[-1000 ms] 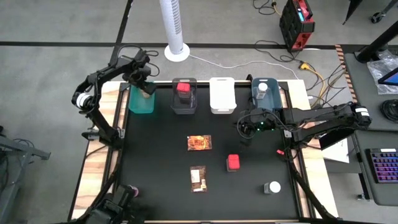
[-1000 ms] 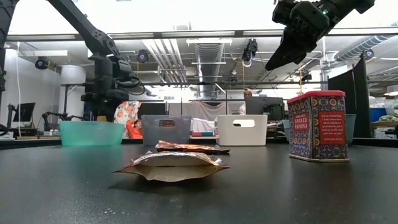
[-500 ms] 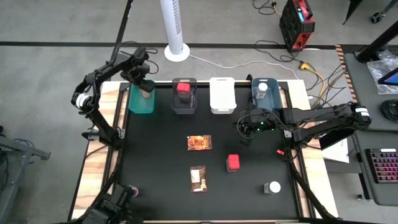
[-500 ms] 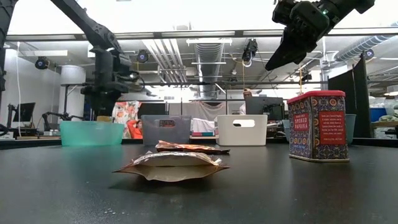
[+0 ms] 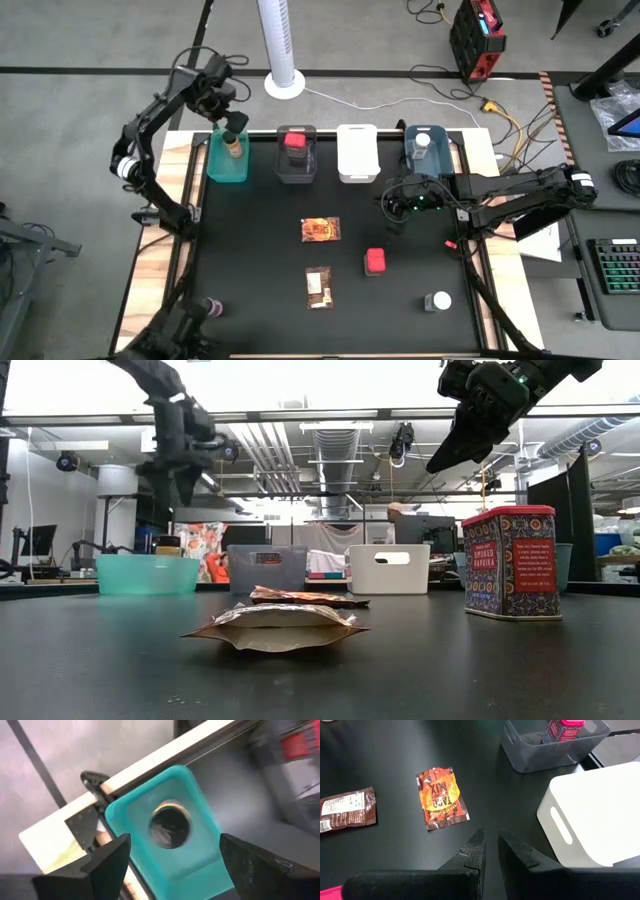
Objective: Sort spices by type
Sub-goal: Put the top orange seasoning pack into the white bin
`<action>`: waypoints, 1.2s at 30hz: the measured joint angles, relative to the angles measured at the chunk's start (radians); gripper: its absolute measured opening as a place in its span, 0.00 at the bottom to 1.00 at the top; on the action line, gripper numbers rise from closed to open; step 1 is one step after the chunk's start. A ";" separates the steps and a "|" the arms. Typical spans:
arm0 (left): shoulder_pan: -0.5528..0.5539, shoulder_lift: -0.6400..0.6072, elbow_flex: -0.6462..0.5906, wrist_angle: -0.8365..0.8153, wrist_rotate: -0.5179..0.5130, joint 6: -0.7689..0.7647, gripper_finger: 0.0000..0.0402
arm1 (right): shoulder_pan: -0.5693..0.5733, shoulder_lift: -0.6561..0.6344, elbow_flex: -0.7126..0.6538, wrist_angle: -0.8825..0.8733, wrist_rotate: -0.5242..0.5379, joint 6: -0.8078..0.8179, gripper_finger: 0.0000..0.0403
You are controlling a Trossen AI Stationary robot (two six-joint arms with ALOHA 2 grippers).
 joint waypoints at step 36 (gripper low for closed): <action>-1.149 -0.010 -0.234 0.433 -0.149 -0.148 0.70 | 0.000 -0.001 0.000 0.054 0.000 0.063 0.10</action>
